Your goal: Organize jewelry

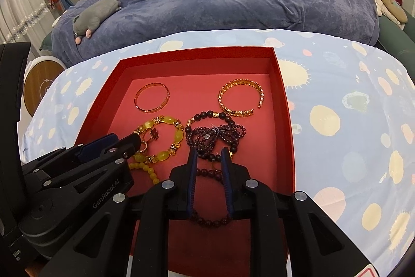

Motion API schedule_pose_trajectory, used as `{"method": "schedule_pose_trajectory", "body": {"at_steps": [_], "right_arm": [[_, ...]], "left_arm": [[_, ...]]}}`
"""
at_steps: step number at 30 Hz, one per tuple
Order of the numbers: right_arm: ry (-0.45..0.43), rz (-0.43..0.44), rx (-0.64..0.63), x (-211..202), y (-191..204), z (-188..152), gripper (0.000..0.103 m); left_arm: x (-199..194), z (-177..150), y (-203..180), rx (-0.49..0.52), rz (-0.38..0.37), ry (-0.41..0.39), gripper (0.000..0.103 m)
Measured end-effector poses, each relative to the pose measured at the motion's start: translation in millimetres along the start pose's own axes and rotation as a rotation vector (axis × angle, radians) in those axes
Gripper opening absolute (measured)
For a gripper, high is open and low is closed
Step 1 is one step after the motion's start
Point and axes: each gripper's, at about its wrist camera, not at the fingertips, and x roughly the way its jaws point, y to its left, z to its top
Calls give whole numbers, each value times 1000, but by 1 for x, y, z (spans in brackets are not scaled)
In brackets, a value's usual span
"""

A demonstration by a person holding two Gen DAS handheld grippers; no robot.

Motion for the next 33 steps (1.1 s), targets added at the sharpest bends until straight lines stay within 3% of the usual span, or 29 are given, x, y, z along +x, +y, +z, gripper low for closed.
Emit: {"method": "schedule_pose_trajectory", "body": {"at_steps": [13,17,23,33], "right_arm": [[-51,-26,20,-56,12,-19,20],[-61,-32,30,-73,15,-28,21],[-73,-40,27,-92,19,-44,30],[-68,-46,33,-112,17,-70,30]], "left_arm": [[-57,-18,-2,17,49,-55,30],[-74,-26,-2,20,56,-68,34],[-92,-41,2,14,58,-72,34],[-111,-68,8,14,76,-70,35]]}}
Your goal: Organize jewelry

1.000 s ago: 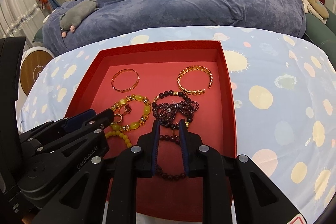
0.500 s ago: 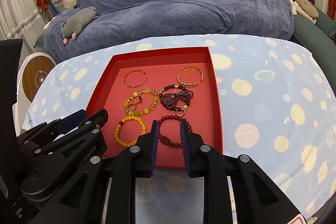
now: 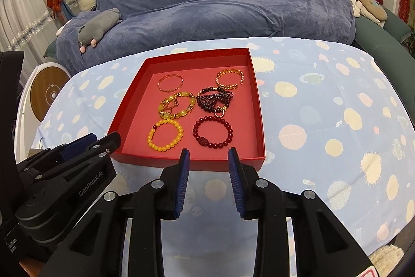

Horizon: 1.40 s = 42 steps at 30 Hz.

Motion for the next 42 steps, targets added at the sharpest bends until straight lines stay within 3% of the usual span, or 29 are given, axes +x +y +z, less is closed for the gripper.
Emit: {"method": "schedule_pose_trajectory", "body": {"at_steps": [6,20,27,35,42], "right_arm": [[1,-5,-3,-8,1,-12,40],[6,-19,-9,-17,6,-29,48],[-2,-34,23,-20,-1,-30,65],[7,-50,15,-18,-4,-34,83],[9,-53,8,-16,-2,-35,86]], "left_arm": [[-8,-15,2,5,20,-6,45],[-17,-30,5,5,52,-15,60],[-21,-32,13,-17,98,-36,86],[-18,-36,21,-32,106,-21,91],[-18,-38,26,-47,110,-14,92]]}}
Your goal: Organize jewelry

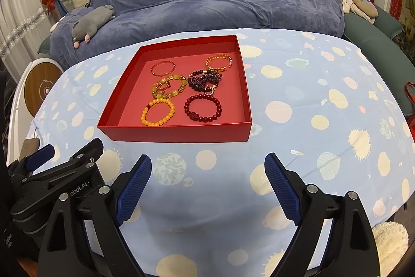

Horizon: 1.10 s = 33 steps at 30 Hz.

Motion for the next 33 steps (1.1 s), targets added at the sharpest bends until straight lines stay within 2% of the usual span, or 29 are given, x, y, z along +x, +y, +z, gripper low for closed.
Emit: {"method": "schedule_pose_trajectory", "body": {"at_steps": [6,8,33], "right_arm": [[-3,-3,4,-1,0,0,88],[-4,-11,12,-1,-2,0,97],[-14,-31,13,-4,-2,2,97]], "left_arm": [[-2,1,1,-7,-1,-2,93],[-2,1,2,-13,4,-4,93],[-6,2,2,-15,9,-11,93]]}}
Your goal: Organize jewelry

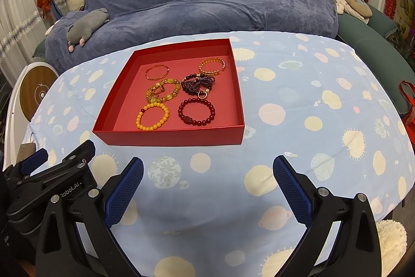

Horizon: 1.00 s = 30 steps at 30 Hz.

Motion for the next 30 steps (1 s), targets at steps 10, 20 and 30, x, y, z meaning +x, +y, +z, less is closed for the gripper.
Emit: {"method": "schedule_pose_trajectory", "body": {"at_steps": [10,20,30], "right_arm": [[-1,-1,1,0,0,0,97],[-3,-4,0,0,-1,2,97],[-3,-7,-2,0,-2,3,97]], "left_arm": [[0,0,0,-3,-1,0,93],[-1,2,1,-7,-2,-2,93],[-1,3,1,-7,-2,-1,93]]}}
